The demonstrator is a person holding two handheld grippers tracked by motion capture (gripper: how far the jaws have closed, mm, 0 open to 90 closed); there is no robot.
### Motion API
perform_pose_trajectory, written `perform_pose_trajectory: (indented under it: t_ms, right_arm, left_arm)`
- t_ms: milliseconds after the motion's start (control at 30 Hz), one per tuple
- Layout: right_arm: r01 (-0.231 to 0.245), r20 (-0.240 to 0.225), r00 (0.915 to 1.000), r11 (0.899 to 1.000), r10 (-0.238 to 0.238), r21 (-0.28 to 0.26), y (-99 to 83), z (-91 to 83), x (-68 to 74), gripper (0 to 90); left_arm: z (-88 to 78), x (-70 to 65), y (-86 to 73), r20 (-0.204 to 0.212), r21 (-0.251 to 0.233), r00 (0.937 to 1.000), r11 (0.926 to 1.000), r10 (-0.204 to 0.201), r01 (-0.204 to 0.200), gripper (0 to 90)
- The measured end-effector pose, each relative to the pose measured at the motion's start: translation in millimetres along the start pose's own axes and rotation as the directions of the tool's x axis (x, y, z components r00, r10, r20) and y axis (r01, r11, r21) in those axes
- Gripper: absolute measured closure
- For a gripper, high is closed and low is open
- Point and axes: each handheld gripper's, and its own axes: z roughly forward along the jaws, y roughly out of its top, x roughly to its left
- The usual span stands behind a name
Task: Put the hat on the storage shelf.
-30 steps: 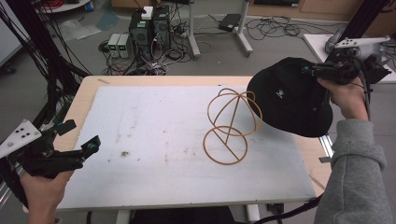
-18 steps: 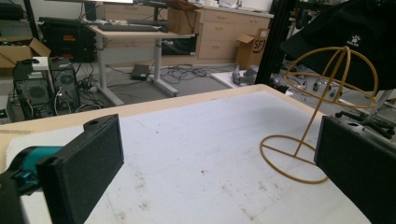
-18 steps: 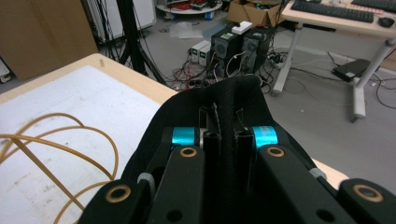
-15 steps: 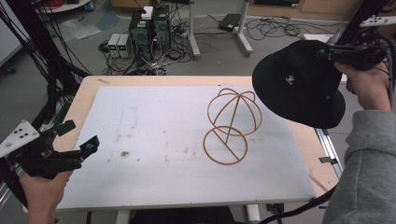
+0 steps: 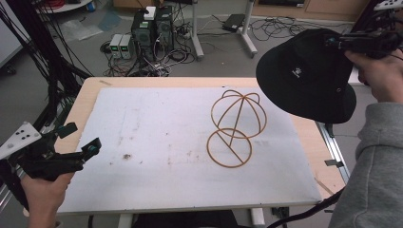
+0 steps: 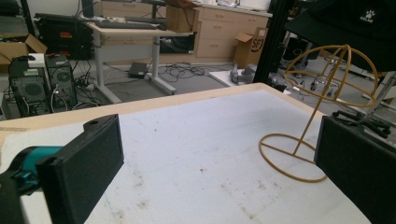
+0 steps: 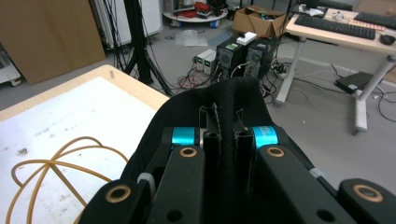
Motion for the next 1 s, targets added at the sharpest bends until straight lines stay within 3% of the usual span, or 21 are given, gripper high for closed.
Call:
perform_pose_trajectory:
  t_ms: [300,533,1000]
  right_arm:
    - [0.003,-0.066,0.9978,0.998,-0.007,-0.058,11.9,-10.7,5.8,87.1]
    - [0.026,-0.124,0.9917,0.997,-0.035,-0.07,24.6,-14.9,23.1,87.0]
    - [0.061,-0.249,0.9653,0.995,-0.078,-0.076,34.3,0.2,50.7,85.9]
  left_arm:
    - [-1.2,1.7,0.1,-0.003,-0.006,1.0,1.0,-0.005,0.005,1.7]
    - [-0.2,0.2,0.2,0.0,-0.004,1.0,1.0,-0.004,0.004,1.7]
    - [0.4,-0.7,0.4,0.005,-0.003,1.0,1.0,0.001,-0.001,1.7]
